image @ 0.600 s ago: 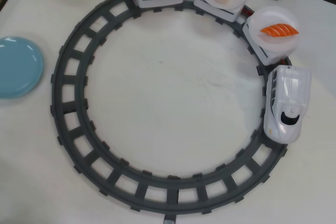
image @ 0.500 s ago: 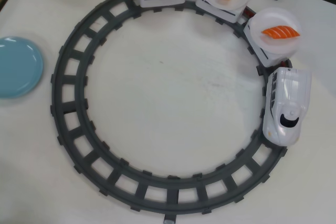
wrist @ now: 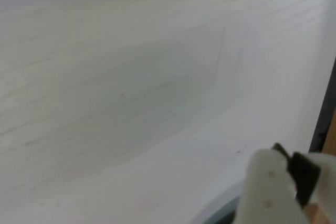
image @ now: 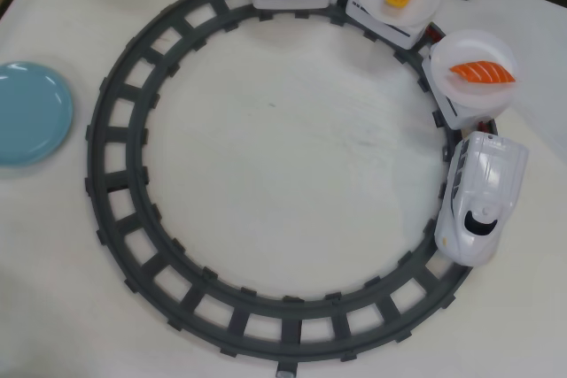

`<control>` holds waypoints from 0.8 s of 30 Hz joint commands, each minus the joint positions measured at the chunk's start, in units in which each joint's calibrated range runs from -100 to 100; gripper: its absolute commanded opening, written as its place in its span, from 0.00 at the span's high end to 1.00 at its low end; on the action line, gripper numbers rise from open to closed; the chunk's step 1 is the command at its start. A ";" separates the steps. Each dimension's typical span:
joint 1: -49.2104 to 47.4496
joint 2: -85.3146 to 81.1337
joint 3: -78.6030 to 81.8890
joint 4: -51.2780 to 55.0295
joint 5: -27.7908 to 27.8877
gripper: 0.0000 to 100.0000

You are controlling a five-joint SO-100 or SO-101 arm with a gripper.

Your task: Pick up the sushi from the Shinkansen and put it on the blue dish

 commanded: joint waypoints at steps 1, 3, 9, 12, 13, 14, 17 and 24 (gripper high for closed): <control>0.07 -0.53 -0.15 -0.68 0.26 0.97; 0.07 -0.53 -0.15 -0.68 0.26 0.97; 0.16 -0.53 -0.15 -0.68 0.26 0.97; 0.16 -0.53 -0.15 -0.68 0.26 0.97; 0.16 -0.53 -0.15 -0.68 0.26 0.97; 0.16 -0.53 -0.15 -0.68 0.26 0.97; 0.07 -0.53 -0.15 -0.68 0.26 0.97; -0.11 -0.53 -0.15 -0.68 0.26 0.97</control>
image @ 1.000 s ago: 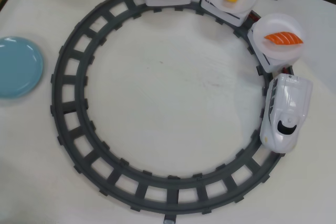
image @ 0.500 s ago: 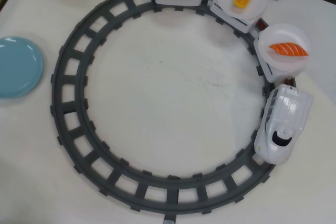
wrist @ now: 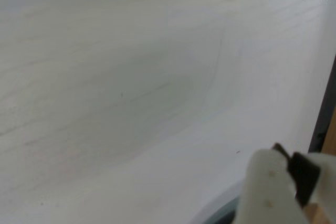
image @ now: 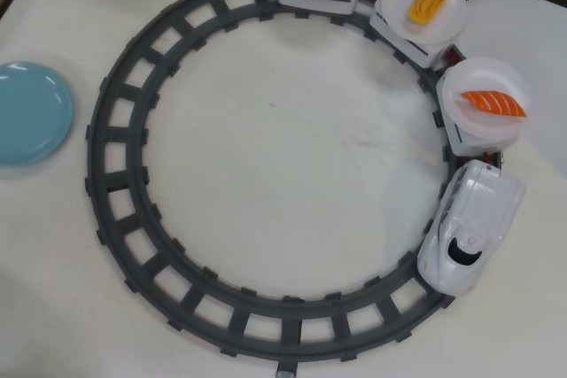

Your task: Pick up the sushi from the Shinkansen and put it on the blue dish

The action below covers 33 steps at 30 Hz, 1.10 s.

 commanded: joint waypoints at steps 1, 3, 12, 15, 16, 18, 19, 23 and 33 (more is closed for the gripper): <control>-0.11 -0.53 -0.15 -0.68 0.26 0.97; -0.19 -0.53 -0.15 -0.68 0.26 0.97; -0.11 -0.53 -0.15 -0.68 0.26 0.97; 0.16 -0.53 -0.15 -0.68 0.26 0.97; 0.16 -0.53 -0.15 -0.68 0.26 0.97; 0.16 -0.53 -0.15 -0.68 0.26 0.97; 0.16 -0.53 -0.15 -0.68 0.26 0.97; 0.16 -0.53 -0.15 -0.68 0.15 0.97; 8.17 -0.44 -3.48 -0.25 -1.15 0.97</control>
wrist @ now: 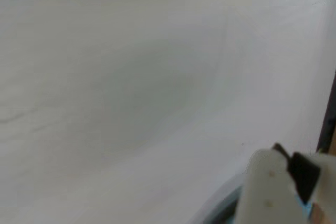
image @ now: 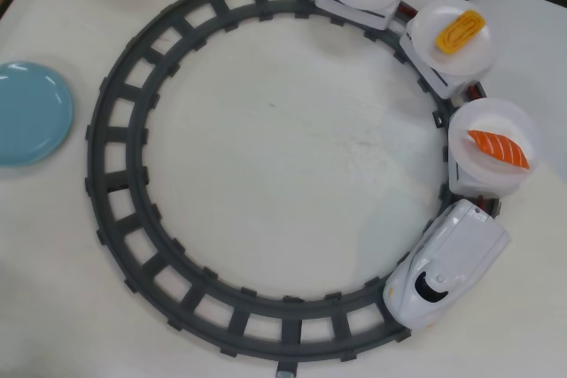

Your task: Pick up the sushi from the Shinkansen and put it on the blue dish

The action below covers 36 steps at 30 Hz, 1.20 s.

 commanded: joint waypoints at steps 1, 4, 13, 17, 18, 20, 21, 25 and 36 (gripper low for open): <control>6.08 -0.28 -4.56 -0.17 -1.63 0.97; 10.92 0.47 -7.18 0.00 -1.94 0.97; 19.99 0.47 -14.66 2.72 -3.30 0.97; 26.86 0.55 -18.09 3.99 -4.14 0.97; 29.23 0.55 -18.90 4.33 -4.14 0.97; 34.34 0.55 -20.25 4.59 -4.14 0.97; 37.16 0.55 -20.98 4.67 -4.14 0.97; 48.34 1.30 -24.22 4.84 -4.19 0.97; 69.29 23.45 -46.85 13.93 -7.01 0.97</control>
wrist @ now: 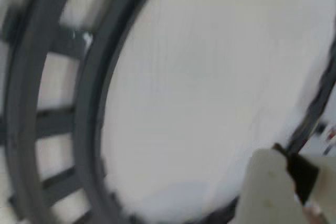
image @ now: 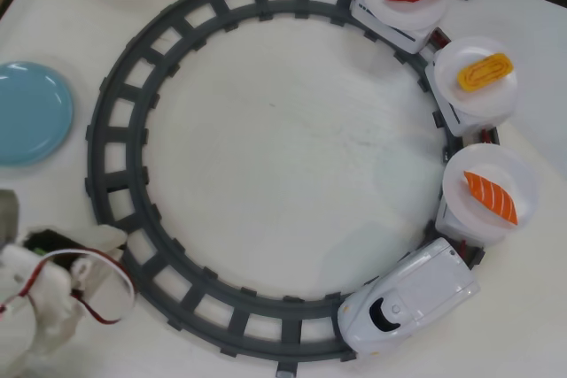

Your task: Pick up the sushi from the Shinkansen and put it on the blue dish

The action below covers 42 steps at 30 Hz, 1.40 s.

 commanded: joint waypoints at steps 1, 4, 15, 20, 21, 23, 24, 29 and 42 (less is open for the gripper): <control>5.88 6.21 -11.05 3.10 -1.74 0.97; 9.40 11.27 -16.55 6.41 -3.21 0.97; 18.38 24.96 -27.91 18.64 -3.68 0.97; 22.17 29.85 -34.22 25.52 -1.32 0.97; 23.66 31.26 -35.40 26.28 -1.32 0.97; 26.48 34.08 -36.93 26.71 -1.32 0.97; 27.54 35.58 -37.20 26.54 -1.32 0.97; 31.94 40.97 -37.29 25.86 0.14 0.97; 36.69 41.80 -37.65 22.46 5.95 0.92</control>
